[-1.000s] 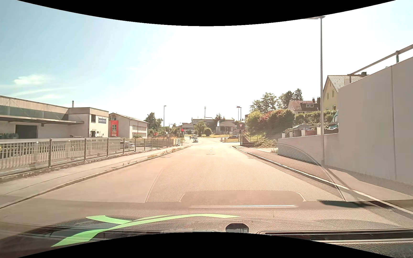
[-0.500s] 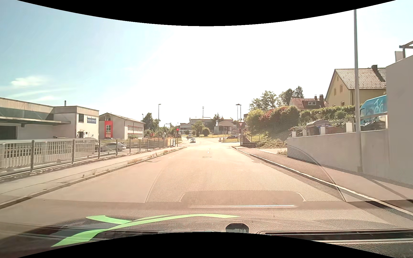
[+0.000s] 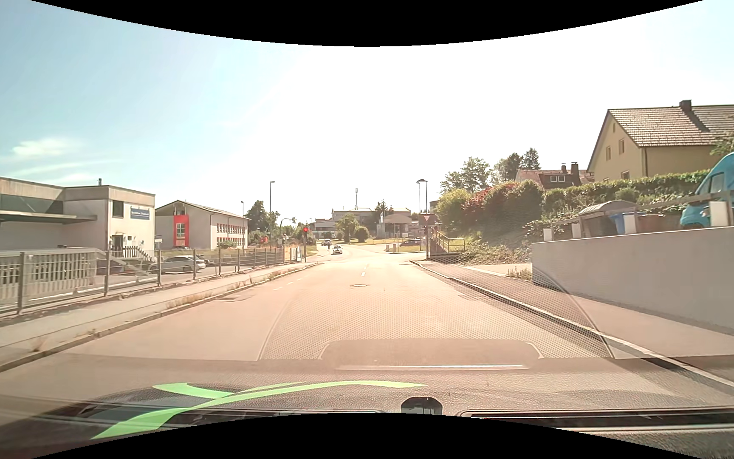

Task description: Follow the waypoints while adhering to traffic rules and regulations

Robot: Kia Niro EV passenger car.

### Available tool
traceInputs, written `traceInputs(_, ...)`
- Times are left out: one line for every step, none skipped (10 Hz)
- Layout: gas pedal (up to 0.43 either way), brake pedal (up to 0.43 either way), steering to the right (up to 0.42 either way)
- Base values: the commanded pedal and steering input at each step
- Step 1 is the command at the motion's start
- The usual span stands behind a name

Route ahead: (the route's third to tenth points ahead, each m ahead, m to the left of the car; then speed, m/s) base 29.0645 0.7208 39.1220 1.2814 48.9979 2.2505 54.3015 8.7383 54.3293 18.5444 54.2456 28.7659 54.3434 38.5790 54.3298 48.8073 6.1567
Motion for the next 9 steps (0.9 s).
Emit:
traceInputs(0.059, 0.000, 0.016)
traceInputs(0.059, 0.000, 0.015)
traceInputs(0.059, 0.000, 0.015)
traceInputs(0.059, 0.000, 0.014)
traceInputs(0.059, 0.000, 0.010)
traceInputs(0.059, 0.000, 0.009)
traceInputs(0.059, 0.000, 0.009)
traceInputs(0.059, 0.000, 0.008)
traceInputs(0.047, 0.000, 0.004)
